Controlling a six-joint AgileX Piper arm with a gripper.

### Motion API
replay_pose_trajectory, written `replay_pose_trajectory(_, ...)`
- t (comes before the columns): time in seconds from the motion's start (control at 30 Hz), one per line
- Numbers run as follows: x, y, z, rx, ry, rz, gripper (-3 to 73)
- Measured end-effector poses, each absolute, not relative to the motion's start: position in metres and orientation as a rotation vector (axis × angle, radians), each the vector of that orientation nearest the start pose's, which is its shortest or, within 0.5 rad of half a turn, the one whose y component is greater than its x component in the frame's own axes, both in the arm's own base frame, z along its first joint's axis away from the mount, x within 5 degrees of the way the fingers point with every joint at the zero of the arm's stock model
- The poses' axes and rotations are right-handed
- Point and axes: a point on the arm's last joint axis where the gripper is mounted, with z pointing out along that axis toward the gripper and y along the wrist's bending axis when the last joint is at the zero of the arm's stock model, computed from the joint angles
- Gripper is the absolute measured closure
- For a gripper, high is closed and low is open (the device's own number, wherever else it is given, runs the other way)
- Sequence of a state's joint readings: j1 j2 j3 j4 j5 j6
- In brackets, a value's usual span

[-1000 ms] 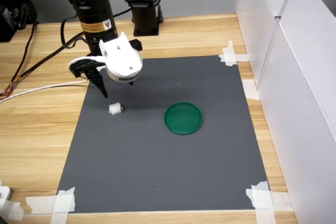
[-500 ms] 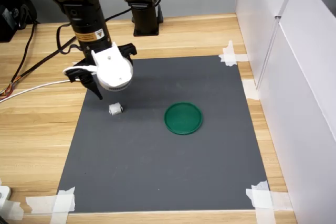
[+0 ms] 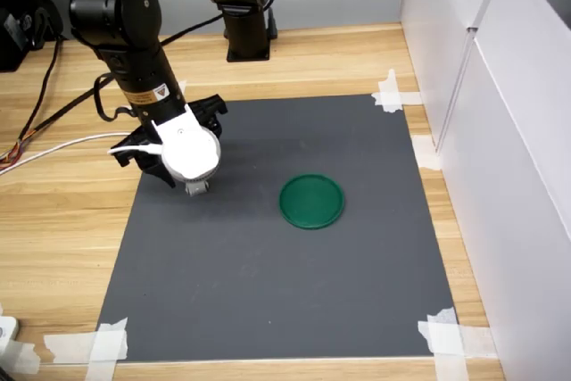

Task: Grasp a white terminal and put it in the green lid.

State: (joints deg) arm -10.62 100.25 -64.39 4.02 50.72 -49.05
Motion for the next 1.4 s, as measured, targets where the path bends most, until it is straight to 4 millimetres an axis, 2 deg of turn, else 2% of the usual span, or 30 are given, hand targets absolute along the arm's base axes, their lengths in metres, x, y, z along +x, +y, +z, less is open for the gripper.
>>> replay_pose_trajectory(0.47,0.330,-0.057,0.182,-0.922,2.830,-0.045,3.5)
replay_pose_trajectory(0.67,0.332,-0.058,0.180,-0.919,2.824,-0.052,12.6)
replay_pose_trajectory(0.93,0.335,-0.057,0.178,-0.893,2.811,-0.044,31.4)
replay_pose_trajectory(1.03,0.335,-0.056,0.178,-0.884,2.808,-0.039,35.8)
replay_pose_trajectory(1.4,0.332,-0.055,0.179,-0.887,2.834,-0.012,36.6)
